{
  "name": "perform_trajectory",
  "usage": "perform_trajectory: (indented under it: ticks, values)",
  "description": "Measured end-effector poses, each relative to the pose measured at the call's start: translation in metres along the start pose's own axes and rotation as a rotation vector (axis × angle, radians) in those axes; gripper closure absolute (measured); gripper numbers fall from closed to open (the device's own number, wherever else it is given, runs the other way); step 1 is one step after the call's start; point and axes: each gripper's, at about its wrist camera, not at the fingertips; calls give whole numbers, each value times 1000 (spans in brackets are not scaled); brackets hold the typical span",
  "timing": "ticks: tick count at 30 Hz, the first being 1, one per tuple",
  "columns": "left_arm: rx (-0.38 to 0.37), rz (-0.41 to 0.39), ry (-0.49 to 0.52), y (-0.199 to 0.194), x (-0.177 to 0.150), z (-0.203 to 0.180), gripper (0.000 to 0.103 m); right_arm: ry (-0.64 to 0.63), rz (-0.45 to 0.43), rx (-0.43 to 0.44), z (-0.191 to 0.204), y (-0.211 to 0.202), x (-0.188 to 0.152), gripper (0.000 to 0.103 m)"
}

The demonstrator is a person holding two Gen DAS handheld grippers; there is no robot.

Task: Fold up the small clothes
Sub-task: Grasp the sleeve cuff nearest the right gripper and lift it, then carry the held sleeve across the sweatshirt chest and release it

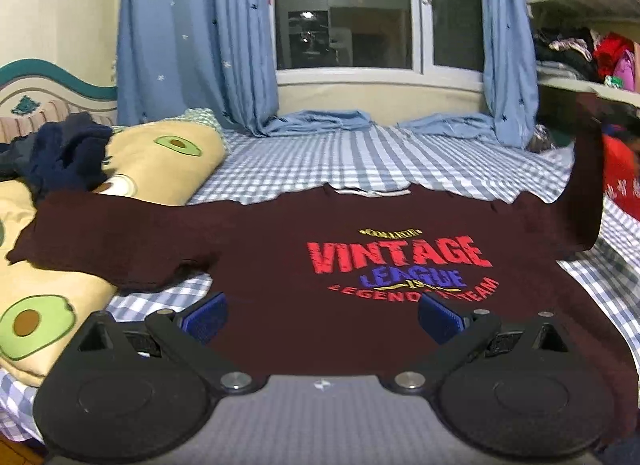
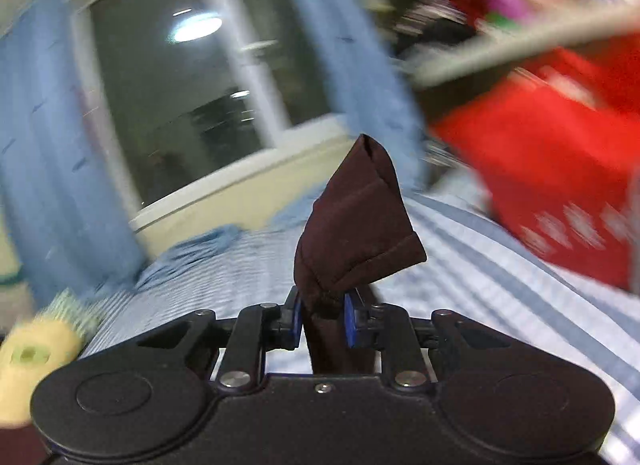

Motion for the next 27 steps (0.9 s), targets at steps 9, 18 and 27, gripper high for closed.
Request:
perform_trajectory:
  ticks: [9,18,27]
  values:
    - [13,-68,-65,-48,4,53,1,-312,88,245,315,67,-23,81]
    - [89,-49,-113,-63,-6,93,1,-718,471,320,463,125,-177,54]
    - [75,-24,-116,-48,-8,98,1,-721,318,504,374,29,-102,12]
Point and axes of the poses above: each gripper's, at about its wrist camera, not at the fingertips, and y roughly the way its jaws point, z to its left, x to its top, and after that the axes turned 14 degrees about -y, right-handed
